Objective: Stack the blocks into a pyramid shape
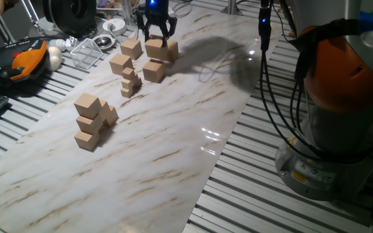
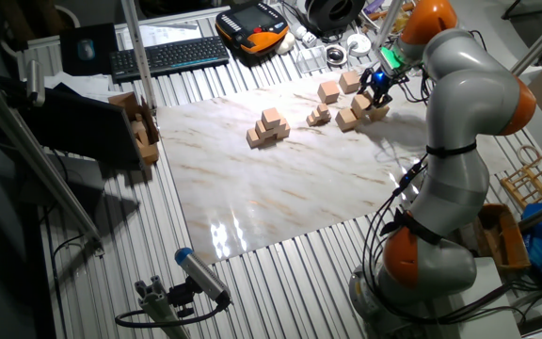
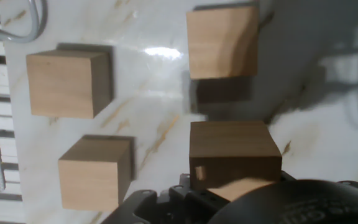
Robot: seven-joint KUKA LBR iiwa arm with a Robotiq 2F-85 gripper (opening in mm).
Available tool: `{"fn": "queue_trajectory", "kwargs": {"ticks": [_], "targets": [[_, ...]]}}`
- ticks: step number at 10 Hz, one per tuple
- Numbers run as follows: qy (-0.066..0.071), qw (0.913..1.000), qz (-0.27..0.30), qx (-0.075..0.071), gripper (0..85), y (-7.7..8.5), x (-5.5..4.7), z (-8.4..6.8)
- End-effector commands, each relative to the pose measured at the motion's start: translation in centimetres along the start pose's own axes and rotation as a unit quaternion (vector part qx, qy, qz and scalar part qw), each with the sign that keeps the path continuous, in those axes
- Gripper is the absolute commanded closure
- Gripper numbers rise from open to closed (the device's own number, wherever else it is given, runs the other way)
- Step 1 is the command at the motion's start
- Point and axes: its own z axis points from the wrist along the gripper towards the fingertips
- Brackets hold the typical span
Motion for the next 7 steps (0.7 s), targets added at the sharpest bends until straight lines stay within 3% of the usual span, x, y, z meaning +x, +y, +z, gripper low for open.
{"fn": "queue_trajectory", "kwargs": {"ticks": [1,4,7], "targets": [[0.003,1.0,-0.001,0.0,85.0,0.02,0.12,0.21],[0.011,0.9999,-0.006,0.002,85.0,0.09,0.14,0.73],[0.028,0.9996,-0.004,0.003,85.0,-0.01,0.06,1.18]]}}
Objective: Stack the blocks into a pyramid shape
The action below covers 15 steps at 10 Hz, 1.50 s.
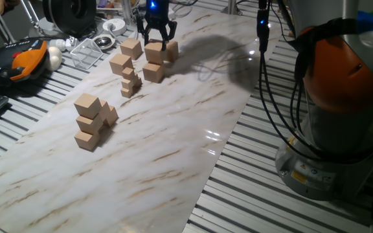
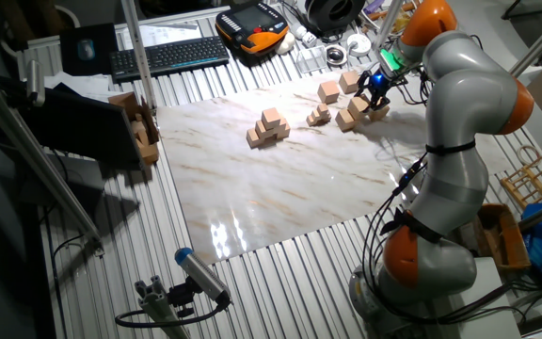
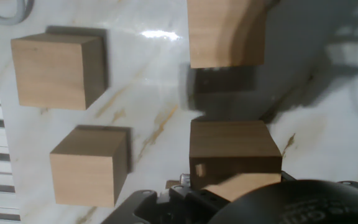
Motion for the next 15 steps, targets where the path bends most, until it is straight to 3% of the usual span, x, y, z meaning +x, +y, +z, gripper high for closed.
{"fn": "queue_trajectory", "kwargs": {"ticks": [1,12,15], "targets": [[0.002,1.0,0.001,0.0,85.0,0.01,0.01,0.01],[0.017,0.9998,0.013,-0.001,85.0,0.17,-0.31,0.56],[0.015,0.9998,0.013,-0.001,85.0,0.21,-0.26,0.57]]}}
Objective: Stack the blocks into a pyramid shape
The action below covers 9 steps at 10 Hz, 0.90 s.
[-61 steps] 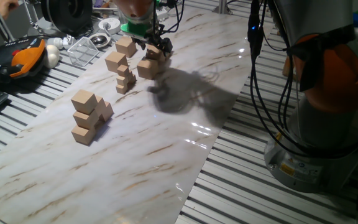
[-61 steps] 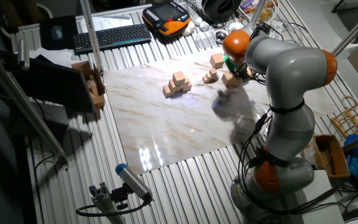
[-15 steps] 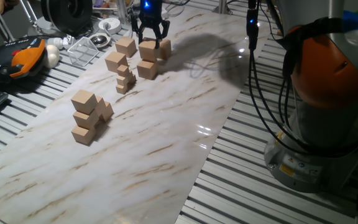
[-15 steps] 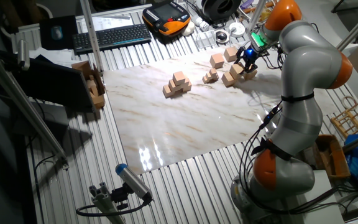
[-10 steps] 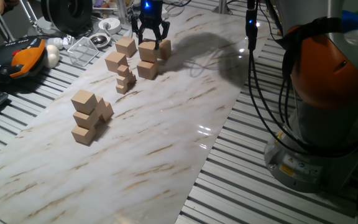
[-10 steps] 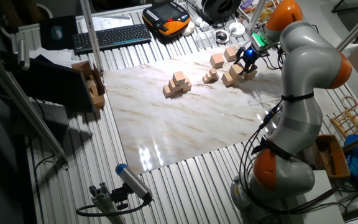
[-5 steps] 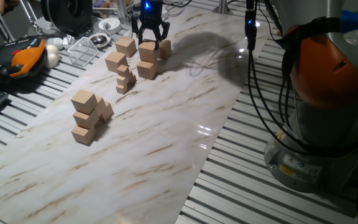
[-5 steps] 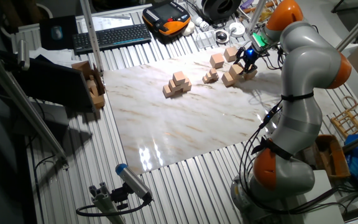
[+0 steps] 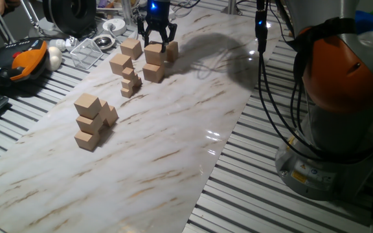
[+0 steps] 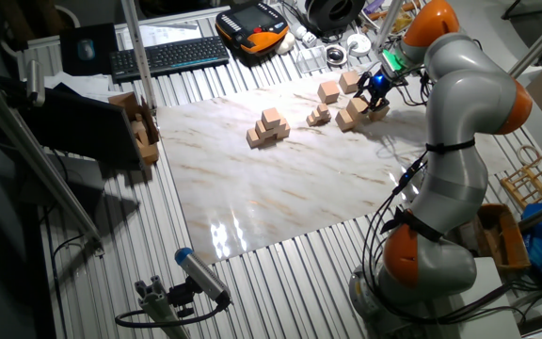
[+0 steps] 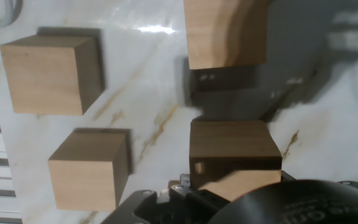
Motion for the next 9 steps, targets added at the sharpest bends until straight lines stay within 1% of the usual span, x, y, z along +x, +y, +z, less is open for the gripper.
{"fn": "queue_trajectory", "kwargs": {"ticks": [1,4,9], "targets": [[0.0,1.0,0.0,-0.002,85.0,0.02,-0.01,0.03],[-0.003,1.0,0.001,-0.003,85.0,0.06,-0.16,0.05],[-0.003,1.0,0.004,-0.005,85.0,0.04,-0.15,0.07]]}}
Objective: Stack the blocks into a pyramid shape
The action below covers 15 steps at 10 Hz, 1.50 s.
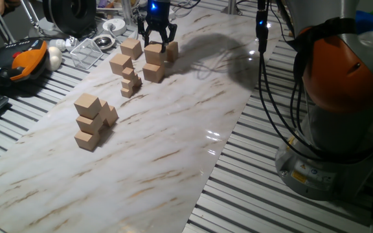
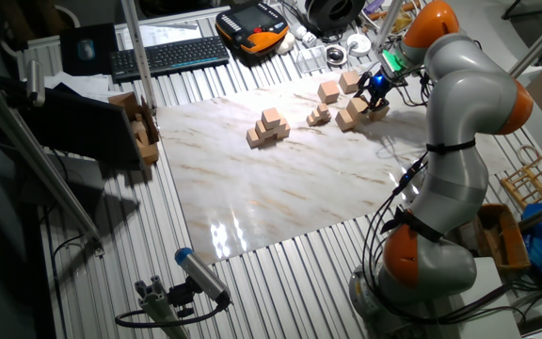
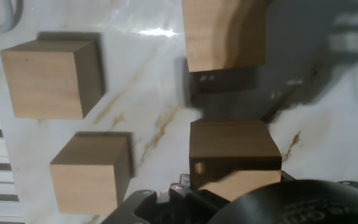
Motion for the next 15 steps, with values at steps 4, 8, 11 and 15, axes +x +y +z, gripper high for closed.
{"fn": "queue_trajectory", "kwargs": {"ticks": [4,8,11,15], "targets": [[0.0,1.0,0.001,0.0,68.0,0.01,0.06,0.02],[0.001,1.0,0.004,0.001,51.0,0.02,0.08,0.1],[0.002,1.0,0.007,0.002,51.0,0.04,0.08,0.16],[-0.001,1.0,0.009,0.002,34.0,0.02,0.03,0.17]]}}
